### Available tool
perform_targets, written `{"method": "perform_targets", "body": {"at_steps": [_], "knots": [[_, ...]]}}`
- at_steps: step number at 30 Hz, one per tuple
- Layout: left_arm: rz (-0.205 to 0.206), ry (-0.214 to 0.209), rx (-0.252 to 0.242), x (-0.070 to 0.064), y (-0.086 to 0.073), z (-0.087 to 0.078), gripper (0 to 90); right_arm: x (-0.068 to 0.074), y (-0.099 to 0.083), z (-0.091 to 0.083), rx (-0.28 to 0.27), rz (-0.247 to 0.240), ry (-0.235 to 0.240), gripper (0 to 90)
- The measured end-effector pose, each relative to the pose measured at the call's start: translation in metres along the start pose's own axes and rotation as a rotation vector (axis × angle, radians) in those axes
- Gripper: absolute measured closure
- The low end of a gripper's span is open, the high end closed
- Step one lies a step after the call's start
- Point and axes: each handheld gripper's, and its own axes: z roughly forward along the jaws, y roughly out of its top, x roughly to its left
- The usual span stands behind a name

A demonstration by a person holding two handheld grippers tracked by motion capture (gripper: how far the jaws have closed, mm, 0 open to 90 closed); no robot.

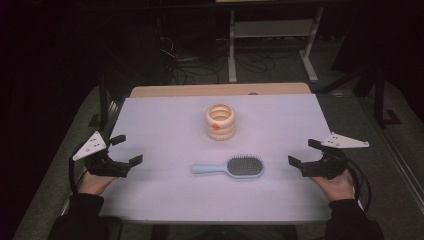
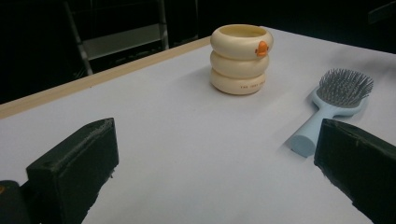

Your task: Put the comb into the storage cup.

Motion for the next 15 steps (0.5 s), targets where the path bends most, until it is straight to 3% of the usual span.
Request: {"method": "perform_targets", "body": {"at_steps": [15], "knots": [[0.046,-0.052,0.052,-0.002,0.022,0.011,0.0,0.002,0.000,0.002,0.013,-0.006,0.016,0.0]]}}
